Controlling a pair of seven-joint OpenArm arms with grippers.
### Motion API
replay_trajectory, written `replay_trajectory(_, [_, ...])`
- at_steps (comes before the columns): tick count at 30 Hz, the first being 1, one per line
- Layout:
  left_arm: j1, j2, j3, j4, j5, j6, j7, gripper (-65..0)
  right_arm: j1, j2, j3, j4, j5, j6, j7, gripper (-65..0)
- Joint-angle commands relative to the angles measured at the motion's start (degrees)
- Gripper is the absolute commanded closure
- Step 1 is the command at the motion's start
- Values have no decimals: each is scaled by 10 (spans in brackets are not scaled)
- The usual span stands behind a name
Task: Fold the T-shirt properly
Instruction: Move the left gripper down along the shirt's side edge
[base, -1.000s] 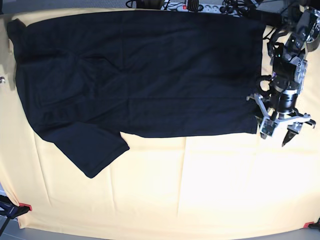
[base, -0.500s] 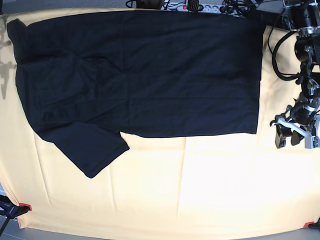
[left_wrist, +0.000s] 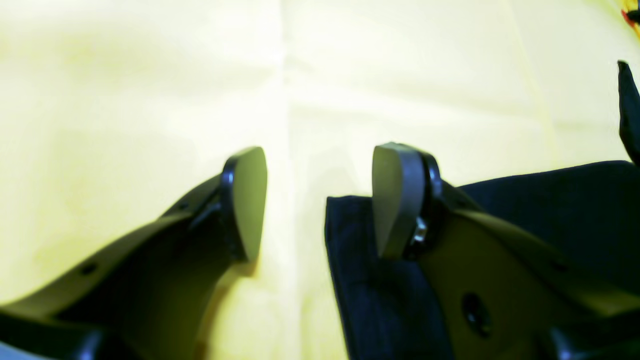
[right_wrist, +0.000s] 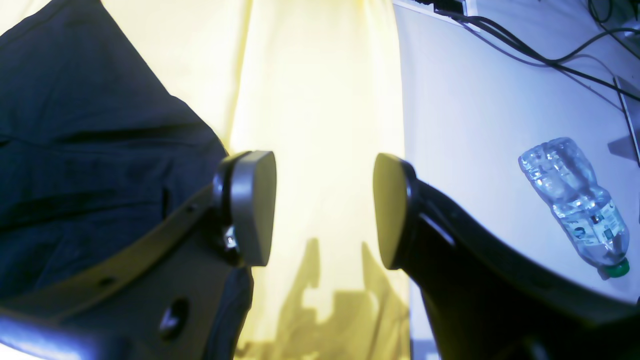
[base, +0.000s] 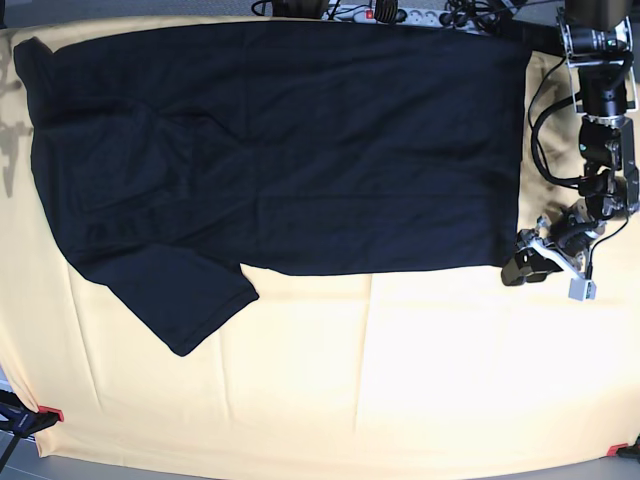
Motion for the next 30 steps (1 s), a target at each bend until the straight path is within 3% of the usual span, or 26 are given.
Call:
replay_trajectory(1, [-9, -3, 1, 5, -3, 0, 20, -347, 3, 16, 7, 7, 3, -2, 14, -335])
replay_trajectory(10, [-9, 31, 37, 5, -9, 0, 116, -347, 3, 16, 7, 7, 3, -2, 15, -335])
replay_trajectory(14, [-10, 32, 37, 5, -64, -1, 161, -347, 3, 16, 7, 7, 3, -2, 15, -335])
replay_trajectory(18, [-20, 30, 37, 6, -109, -1, 246, -346, 3, 16, 7, 7, 3, -2, 15, -335])
replay_trajectory(22, [-27, 29, 37, 6, -118, 0, 284, -336, 3, 16, 7, 7, 3, -2, 16, -335])
replay_trajectory(25, [-27, 28, 37, 6, -116, 0, 256, -255, 3, 16, 7, 7, 3, -2, 19, -335])
replay_trajectory(28, [-28, 28, 37, 6, -85, 0, 234, -16, 3, 16, 7, 7, 3, -2, 21, -335])
replay_trajectory(30, [-30, 28, 37, 6, -70, 7, 231, 0, 3, 16, 7, 7, 3, -2, 23, -335])
